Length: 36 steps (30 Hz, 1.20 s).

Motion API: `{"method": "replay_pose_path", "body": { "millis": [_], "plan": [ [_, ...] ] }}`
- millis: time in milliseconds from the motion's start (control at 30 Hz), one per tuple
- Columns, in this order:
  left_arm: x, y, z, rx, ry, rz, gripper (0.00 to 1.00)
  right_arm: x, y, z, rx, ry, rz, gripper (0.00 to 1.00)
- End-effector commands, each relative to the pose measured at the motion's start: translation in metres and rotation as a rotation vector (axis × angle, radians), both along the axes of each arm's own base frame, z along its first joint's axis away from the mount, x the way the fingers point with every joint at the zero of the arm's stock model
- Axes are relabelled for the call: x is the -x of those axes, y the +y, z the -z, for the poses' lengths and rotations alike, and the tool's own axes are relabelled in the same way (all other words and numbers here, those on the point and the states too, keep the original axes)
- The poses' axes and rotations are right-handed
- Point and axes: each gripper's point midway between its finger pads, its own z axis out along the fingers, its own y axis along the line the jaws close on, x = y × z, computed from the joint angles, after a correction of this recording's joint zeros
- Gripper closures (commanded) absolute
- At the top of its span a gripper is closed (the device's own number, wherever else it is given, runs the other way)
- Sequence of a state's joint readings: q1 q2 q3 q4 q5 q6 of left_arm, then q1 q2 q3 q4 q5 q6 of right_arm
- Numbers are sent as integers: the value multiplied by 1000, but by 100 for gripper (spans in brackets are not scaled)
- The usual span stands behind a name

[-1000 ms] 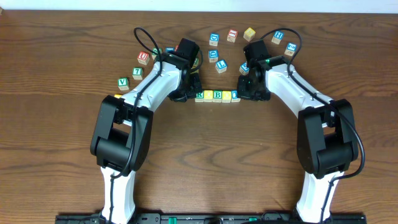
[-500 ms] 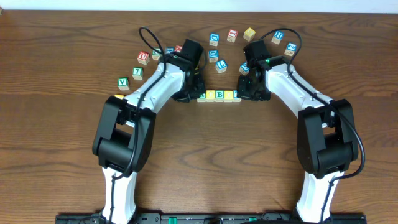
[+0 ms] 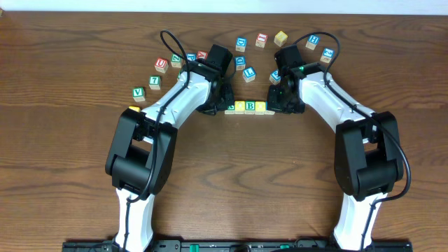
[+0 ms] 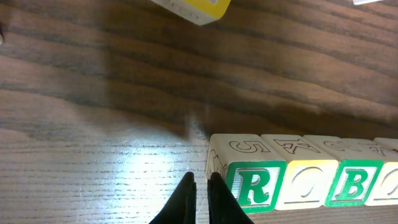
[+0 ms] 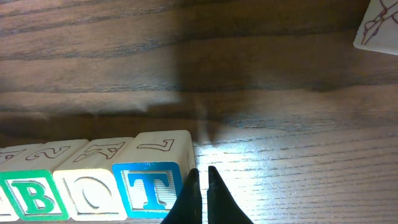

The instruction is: Spell out ROBOT

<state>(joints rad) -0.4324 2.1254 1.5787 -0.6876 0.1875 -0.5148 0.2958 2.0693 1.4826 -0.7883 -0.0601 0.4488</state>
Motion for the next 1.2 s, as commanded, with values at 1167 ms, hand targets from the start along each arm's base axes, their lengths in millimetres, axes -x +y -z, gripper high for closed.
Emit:
{"method": "replay_pose_path", "body": {
  "millis": [1167],
  "plan": [
    [1, 3, 8, -28, -1, 24, 91, -17, 13, -5, -19, -98, -142, 98]
  ]
}}
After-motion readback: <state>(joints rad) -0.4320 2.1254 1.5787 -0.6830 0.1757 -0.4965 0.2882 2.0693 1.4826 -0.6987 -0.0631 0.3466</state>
